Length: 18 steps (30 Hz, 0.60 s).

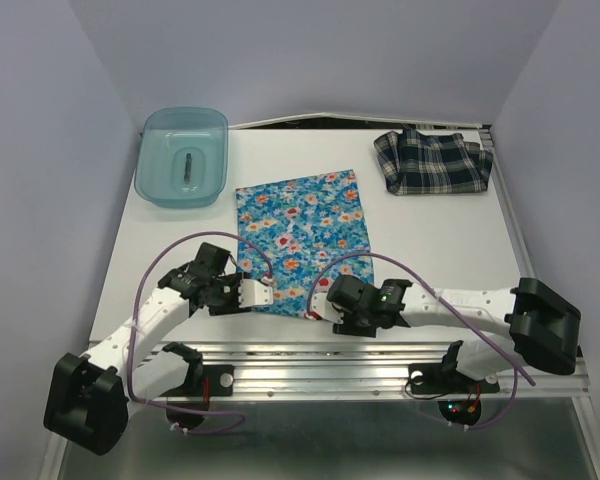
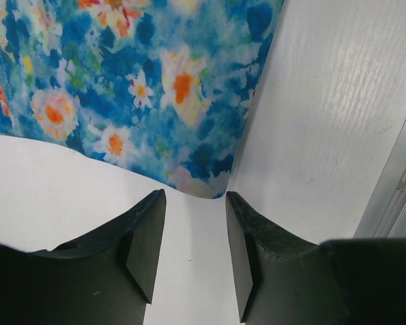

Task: Fold and stack the skirts
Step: Fold the skirt

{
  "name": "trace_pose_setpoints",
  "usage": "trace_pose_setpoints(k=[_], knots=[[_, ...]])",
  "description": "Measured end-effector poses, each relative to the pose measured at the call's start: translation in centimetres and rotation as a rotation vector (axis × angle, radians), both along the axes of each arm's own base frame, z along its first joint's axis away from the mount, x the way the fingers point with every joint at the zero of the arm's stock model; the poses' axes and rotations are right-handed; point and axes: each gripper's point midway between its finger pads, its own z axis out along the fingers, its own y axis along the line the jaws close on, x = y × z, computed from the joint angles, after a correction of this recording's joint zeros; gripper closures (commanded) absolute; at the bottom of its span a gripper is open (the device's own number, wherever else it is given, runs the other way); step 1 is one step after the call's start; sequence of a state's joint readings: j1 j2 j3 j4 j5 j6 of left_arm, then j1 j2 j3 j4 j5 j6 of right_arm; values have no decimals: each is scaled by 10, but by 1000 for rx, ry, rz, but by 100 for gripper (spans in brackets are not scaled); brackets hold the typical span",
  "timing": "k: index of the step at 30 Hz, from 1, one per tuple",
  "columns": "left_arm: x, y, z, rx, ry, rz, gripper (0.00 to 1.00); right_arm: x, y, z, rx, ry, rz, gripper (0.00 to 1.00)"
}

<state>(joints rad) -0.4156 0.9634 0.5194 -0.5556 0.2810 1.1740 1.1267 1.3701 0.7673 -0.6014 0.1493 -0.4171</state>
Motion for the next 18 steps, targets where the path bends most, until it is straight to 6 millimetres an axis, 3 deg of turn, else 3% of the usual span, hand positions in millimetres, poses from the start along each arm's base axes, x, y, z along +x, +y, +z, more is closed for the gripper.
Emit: trace_pose_setpoints(k=[4, 7, 13, 18], knots=[[-2, -1, -4, 7, 28, -7, 48, -6, -16, -20, -54, 14, 6, 61], [-3, -1, -5, 10, 41, -23, 48, -3, -14, -21, -44, -1, 5, 67], [-10, -3, -6, 37, 40, -107, 50, 3, -12, -24, -27, -36, -2, 92], [-12, -6, -12, 55, 18, -150, 54, 4, -11, -24, -23, -41, -7, 99]])
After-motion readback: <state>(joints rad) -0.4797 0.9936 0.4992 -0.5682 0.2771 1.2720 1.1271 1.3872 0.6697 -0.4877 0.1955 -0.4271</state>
